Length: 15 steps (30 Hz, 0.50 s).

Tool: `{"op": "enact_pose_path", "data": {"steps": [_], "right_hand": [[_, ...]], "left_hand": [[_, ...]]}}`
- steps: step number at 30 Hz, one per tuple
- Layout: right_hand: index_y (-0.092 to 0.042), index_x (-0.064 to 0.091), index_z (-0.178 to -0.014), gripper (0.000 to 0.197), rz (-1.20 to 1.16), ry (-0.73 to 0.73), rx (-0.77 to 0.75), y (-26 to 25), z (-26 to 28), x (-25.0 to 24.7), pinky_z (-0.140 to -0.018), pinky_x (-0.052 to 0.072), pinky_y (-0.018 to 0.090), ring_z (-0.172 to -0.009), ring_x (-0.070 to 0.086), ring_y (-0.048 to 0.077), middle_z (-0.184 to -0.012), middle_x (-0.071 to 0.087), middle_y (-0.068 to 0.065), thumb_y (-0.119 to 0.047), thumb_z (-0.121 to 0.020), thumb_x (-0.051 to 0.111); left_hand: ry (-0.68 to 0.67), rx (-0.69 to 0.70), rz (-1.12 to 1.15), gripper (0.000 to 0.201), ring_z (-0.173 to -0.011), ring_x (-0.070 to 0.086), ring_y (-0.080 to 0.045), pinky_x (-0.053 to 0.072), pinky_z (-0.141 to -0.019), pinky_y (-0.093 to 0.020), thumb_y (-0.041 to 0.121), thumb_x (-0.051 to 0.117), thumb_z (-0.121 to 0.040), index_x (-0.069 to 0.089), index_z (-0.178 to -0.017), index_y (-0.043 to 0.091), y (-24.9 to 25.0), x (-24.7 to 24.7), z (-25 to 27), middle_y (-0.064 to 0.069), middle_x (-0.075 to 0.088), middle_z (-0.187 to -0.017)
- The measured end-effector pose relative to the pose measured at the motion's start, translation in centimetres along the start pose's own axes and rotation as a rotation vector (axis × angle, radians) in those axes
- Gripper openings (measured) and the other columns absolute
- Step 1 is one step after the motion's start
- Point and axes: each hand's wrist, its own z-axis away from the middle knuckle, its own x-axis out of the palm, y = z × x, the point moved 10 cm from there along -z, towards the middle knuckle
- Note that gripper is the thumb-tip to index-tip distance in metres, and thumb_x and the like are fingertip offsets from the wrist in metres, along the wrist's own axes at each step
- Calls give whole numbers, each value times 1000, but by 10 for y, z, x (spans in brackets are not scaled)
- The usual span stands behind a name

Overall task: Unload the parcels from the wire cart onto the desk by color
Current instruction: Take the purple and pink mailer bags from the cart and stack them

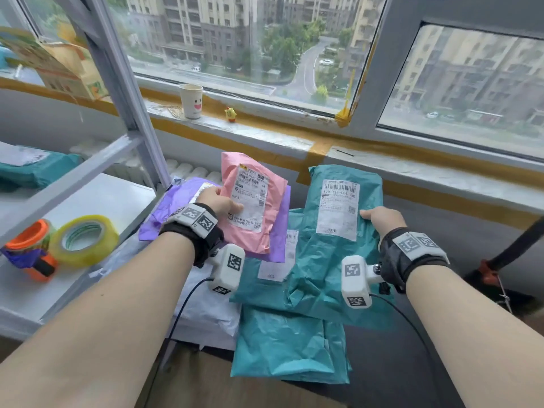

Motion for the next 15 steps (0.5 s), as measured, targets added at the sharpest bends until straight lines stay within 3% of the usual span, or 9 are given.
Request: {"op": "enact_pose_path", "data": {"steps": [2, 5, 11, 13, 15], "right_hand": [[6, 53, -127, 40, 1, -28, -3, -10, 7, 22, -95, 40, 35, -125, 49, 33, -133, 53, 22, -16, -94, 53], [8, 57, -119, 37, -54, -49, 42, -14, 13, 59, -100, 44, 39, -114, 58, 33, -124, 59, 22, -14, -90, 60], [5, 53, -129, 40, 165, -164, -41, -31, 24, 116, -101, 36, 31, -128, 45, 32, -136, 51, 21, -17, -96, 47], [5, 52, -129, 39, 199, -152, -29, -27, 23, 124, -100, 36, 30, -128, 45, 31, -136, 51, 21, -17, -97, 46], [4, 52, -129, 39, 229, -134, -10, -19, 22, 129, -98, 37, 30, -128, 45, 31, -136, 51, 20, -16, -97, 44]], "left_hand": [[14, -21, -23, 24, -90, 64, -27, 53, -78, -34, 0, 67, -81, 60, -102, 5, -13, -23, 0, -10, 66, -105], [33, -66, -94, 36, -91, 62, -26, 49, -75, -31, 2, 63, -85, 57, -121, 5, -40, -57, 4, -11, 63, -111], [133, -158, -342, 44, -82, 58, -22, 46, -75, -29, 9, 75, -74, 59, -115, 8, -97, -122, 15, -7, 64, -104], [169, -196, -477, 70, -102, 55, -26, 45, -87, -33, 20, 81, -69, 47, -129, 9, -112, -135, 18, -11, 57, -123], [266, -160, -560, 96, -129, 38, -31, 33, -105, -38, 30, 82, -66, 28, -143, 14, -114, -144, 18, -16, 41, -141]]}}
